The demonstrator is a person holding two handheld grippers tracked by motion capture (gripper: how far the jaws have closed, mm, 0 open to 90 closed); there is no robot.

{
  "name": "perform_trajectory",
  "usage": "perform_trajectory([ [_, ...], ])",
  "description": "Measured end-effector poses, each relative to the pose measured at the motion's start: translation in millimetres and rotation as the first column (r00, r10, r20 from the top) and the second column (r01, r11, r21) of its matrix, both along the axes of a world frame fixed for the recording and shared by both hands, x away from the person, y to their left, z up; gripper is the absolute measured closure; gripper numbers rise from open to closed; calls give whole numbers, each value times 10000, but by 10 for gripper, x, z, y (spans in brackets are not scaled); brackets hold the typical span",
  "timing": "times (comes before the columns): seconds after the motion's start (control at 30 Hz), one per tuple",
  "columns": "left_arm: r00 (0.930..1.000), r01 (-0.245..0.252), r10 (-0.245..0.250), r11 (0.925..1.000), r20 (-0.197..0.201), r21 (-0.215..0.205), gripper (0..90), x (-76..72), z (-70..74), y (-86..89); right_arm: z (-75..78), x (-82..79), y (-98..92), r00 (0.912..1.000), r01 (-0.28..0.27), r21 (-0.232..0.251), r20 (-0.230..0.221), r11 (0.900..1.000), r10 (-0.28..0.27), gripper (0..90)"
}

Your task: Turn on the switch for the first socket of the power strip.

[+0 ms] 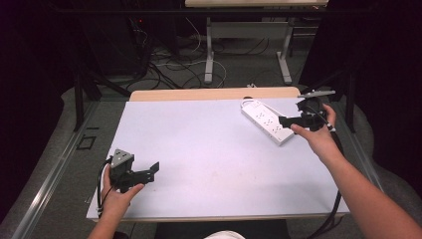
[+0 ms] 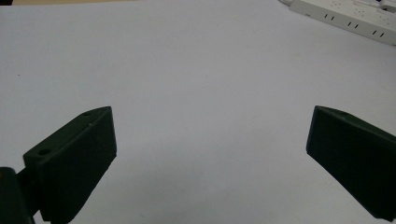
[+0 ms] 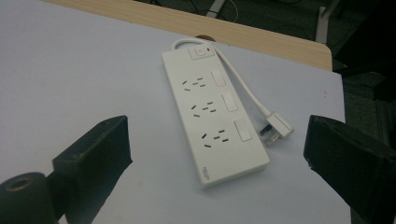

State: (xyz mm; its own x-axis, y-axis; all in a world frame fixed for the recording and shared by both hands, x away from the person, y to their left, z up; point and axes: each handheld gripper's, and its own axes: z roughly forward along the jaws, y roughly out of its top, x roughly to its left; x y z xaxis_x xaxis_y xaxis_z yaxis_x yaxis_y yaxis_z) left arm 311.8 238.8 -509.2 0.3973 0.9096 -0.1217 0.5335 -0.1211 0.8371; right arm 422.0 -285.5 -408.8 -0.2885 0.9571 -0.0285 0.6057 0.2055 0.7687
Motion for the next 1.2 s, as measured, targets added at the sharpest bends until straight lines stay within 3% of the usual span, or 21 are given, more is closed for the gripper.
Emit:
perform_trajectory([
  [0.3,10000,-7,6,10000,15,34,17,5,-7,6,64,150,-8,9999,80,-140,-72,9999,-81,145],
  [0.73,10000,-25,25,9999,45,113,19,9,-8,11,141,362,41,9999,119,-61,-95,9999,-120,162],
  [1.2,10000,-52,51,9999,28,156,22,13,-13,21,84,600,167,9998,78,-443,-155,9990,-85,243],
])
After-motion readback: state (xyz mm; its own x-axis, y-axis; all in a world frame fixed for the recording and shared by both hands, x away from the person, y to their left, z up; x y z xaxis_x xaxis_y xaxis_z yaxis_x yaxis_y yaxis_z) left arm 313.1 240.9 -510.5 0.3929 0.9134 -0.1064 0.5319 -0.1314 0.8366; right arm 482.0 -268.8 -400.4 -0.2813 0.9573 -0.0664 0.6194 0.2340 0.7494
